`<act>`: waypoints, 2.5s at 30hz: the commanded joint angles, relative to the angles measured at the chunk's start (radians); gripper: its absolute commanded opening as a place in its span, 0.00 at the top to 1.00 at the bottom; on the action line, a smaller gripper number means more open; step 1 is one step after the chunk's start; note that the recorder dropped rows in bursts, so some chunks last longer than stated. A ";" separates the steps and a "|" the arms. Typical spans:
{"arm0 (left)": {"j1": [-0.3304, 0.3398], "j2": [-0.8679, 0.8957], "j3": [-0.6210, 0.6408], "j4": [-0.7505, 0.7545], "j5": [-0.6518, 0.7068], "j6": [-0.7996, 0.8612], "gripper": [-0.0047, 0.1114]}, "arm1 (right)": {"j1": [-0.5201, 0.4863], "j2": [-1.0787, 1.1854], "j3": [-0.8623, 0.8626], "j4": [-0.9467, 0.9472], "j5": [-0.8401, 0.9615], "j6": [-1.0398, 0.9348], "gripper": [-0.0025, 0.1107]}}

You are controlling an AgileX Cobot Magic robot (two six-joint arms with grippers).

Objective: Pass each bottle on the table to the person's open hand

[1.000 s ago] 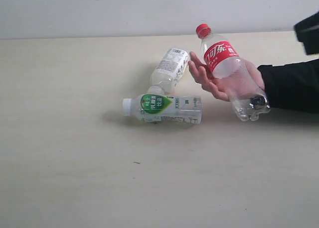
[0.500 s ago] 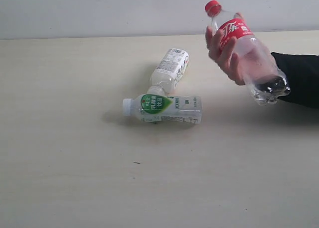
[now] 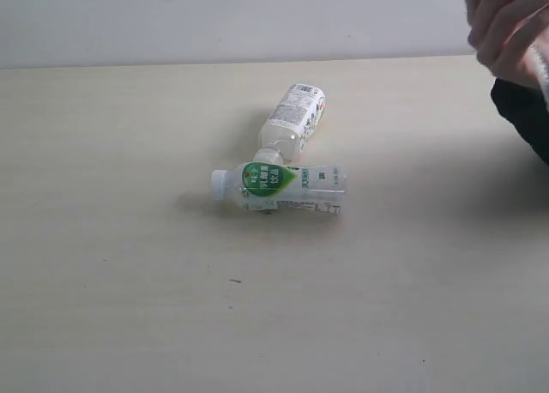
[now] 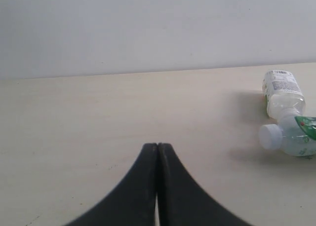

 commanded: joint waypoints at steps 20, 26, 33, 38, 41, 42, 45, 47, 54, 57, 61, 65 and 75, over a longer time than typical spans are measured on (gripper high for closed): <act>0.002 -0.006 0.003 0.005 -0.004 0.001 0.96 | 0.004 -0.004 0.006 0.067 -0.017 -0.001 0.98; 0.002 -0.006 0.003 0.005 -0.004 0.001 0.96 | 0.004 -0.004 0.004 -0.102 -0.024 -0.062 0.98; 0.002 -0.006 0.003 0.005 -0.004 0.001 0.96 | 0.004 -0.004 0.004 0.004 -0.017 0.110 0.98; 0.002 -0.006 0.003 0.005 -0.004 0.001 0.96 | 0.004 -0.004 0.004 -0.045 -0.017 0.075 0.98; 0.002 -0.006 0.003 0.005 -0.004 0.001 0.96 | 0.004 -0.004 0.004 -0.150 -0.027 0.012 0.98; 0.002 -0.006 0.003 0.005 -0.004 0.001 0.96 | 0.004 -0.004 0.004 -0.157 -0.027 0.021 0.98; 0.002 -0.006 0.003 0.005 -0.004 0.001 0.96 | 0.004 -0.004 0.004 -0.072 -0.024 0.104 0.98; 0.002 -0.006 0.003 0.005 -0.004 0.001 0.96 | 0.004 -0.004 0.004 0.012 -0.017 0.172 0.98; 0.002 -0.006 0.003 0.005 -0.004 0.001 0.96 | 0.004 -0.004 0.004 -0.106 -0.019 0.095 0.98; 0.002 -0.006 0.003 0.005 -0.004 0.001 0.96 | 0.004 -0.004 0.004 -0.096 -0.019 0.106 0.98; 0.002 -0.006 0.003 0.005 -0.004 0.001 0.96 | 0.004 -0.004 0.004 -0.043 -0.019 0.162 0.98; 0.002 -0.006 0.003 0.005 -0.004 0.001 0.96 | 0.004 -0.004 0.004 -0.056 -0.019 0.140 0.98; 0.002 -0.006 0.003 0.005 -0.004 0.001 0.96 | 0.004 -0.004 0.004 0.004 -0.019 0.111 0.98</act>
